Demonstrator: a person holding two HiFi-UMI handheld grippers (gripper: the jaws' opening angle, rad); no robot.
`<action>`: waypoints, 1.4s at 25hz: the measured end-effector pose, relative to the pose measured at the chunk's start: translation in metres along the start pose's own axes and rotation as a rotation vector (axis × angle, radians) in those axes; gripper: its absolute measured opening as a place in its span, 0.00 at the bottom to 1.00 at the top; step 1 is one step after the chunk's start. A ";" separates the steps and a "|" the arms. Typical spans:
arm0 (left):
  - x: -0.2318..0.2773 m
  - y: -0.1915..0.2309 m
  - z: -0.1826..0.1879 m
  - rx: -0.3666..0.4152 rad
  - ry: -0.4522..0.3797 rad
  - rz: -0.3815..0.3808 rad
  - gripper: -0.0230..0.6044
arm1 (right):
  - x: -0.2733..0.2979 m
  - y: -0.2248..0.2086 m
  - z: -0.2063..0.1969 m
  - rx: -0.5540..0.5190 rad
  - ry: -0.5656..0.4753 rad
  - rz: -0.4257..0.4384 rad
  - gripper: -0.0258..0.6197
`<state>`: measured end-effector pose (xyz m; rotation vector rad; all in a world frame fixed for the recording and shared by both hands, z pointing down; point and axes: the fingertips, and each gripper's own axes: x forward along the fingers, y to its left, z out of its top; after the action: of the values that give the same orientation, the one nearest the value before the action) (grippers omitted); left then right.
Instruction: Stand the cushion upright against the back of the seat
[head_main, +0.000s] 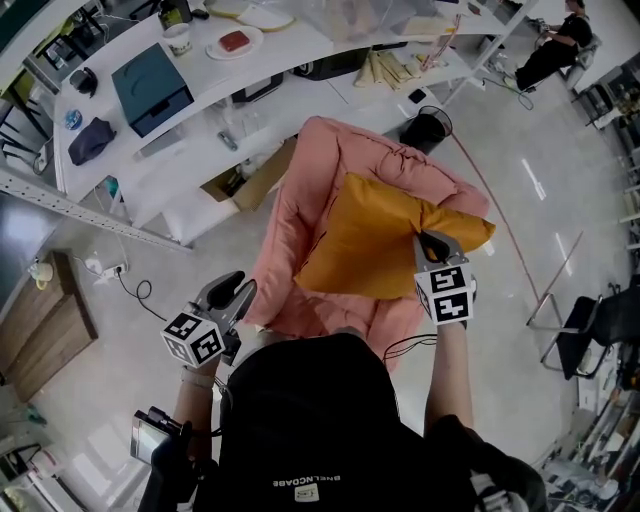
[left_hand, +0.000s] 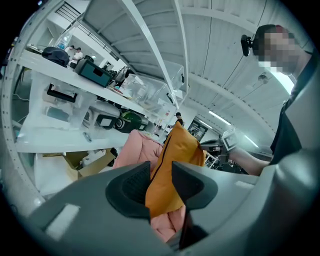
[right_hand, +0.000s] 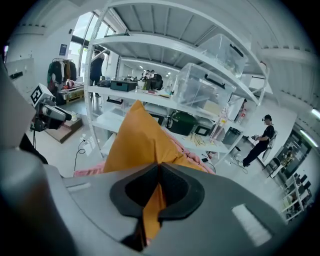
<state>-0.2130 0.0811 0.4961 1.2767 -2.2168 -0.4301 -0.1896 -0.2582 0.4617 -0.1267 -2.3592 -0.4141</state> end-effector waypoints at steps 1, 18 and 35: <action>-0.002 0.001 0.000 -0.002 -0.002 0.008 0.26 | 0.009 0.002 -0.004 0.002 0.015 0.010 0.07; -0.011 0.000 -0.001 0.028 -0.006 0.098 0.27 | 0.155 -0.028 -0.043 0.130 0.077 -0.002 0.07; -0.023 -0.011 -0.011 0.011 -0.022 0.185 0.27 | 0.257 -0.055 -0.057 0.234 0.145 0.057 0.13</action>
<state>-0.1898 0.0954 0.4930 1.0650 -2.3330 -0.3622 -0.3520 -0.3355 0.6610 -0.0522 -2.2363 -0.1130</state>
